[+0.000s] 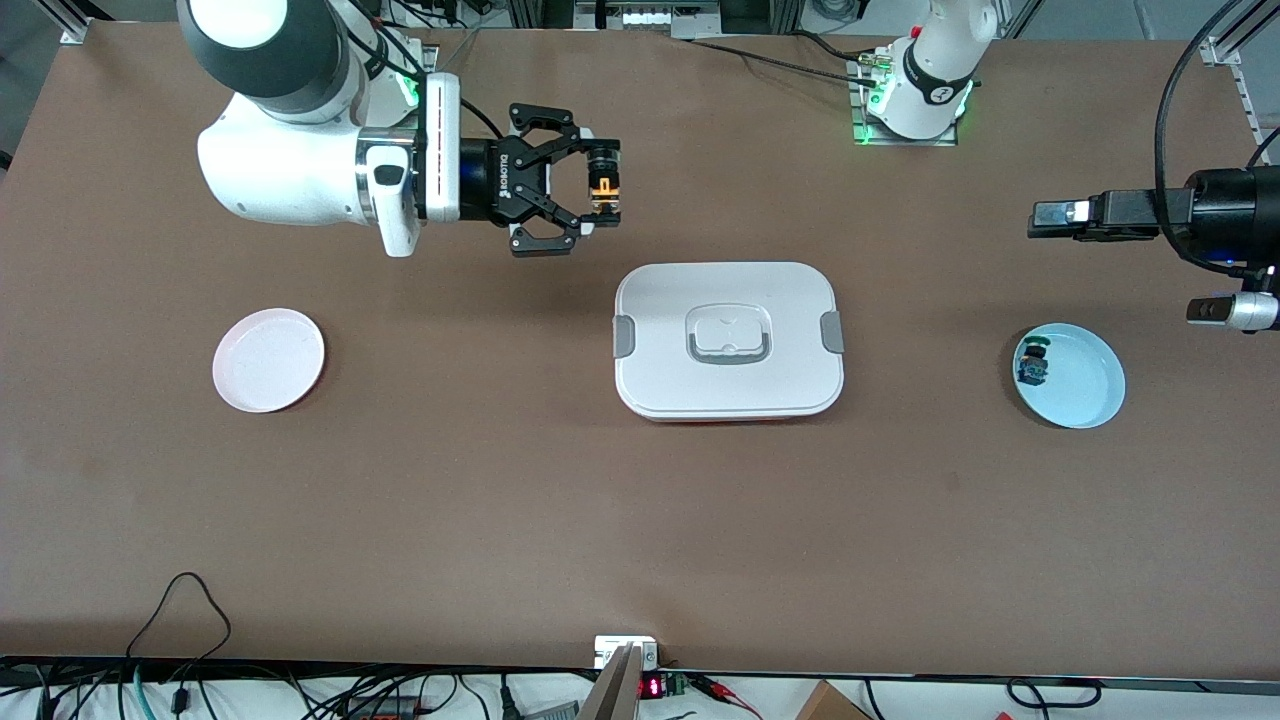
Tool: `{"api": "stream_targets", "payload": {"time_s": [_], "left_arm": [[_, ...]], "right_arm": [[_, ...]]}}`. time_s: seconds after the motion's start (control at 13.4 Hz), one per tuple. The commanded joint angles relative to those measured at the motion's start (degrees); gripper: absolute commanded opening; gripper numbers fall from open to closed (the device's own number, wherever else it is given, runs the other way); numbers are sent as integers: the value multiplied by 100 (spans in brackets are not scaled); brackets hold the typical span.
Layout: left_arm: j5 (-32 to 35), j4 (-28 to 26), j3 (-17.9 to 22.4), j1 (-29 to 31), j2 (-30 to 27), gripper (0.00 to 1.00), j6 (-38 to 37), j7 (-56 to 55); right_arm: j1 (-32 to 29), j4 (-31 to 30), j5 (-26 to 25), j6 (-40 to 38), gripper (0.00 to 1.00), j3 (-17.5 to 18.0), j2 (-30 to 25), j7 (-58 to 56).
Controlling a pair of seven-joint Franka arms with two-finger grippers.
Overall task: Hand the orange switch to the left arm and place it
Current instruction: 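Raise the switch with the right gripper while the left gripper approaches it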
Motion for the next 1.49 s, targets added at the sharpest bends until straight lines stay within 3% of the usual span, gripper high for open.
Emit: {"api": "stream_targets", "payload": {"time_s": [0.0,0.15,0.37,0.52,0.67,0.82,1.12,1.41], "left_arm": [[-668,-353,-72,-20,-55,100,280,17],[-889,-399,-212,-125,-73,100,632,-9],[-1433,-679,-774,-143,-82,100,1072,-36],[-1558,-768,-1222,-143,-99,100,1694,-53],[-1725,-786,-1713,-152,-73,100,2336,-106],[-1734,-769,-2162,-152,-99,100,2593,-692],[-1734,-1381,-2752,-100,-362,100,3260,-556],[-1926,-2190,-2771,103,-792,100,3060,-238]], "right_arm": [[260,-80,705,495,0,3,-64,-391],[436,-80,1145,725,0,3,-20,-550],[603,-72,1496,919,0,12,-20,-551],[752,-72,1849,1059,0,12,15,-551],[884,-45,1894,1174,0,38,50,-542],[1024,-19,2113,1183,0,47,76,-542],[1096,8,1939,1350,0,248,76,-577],[1078,95,1578,1605,0,258,68,-683]]}}
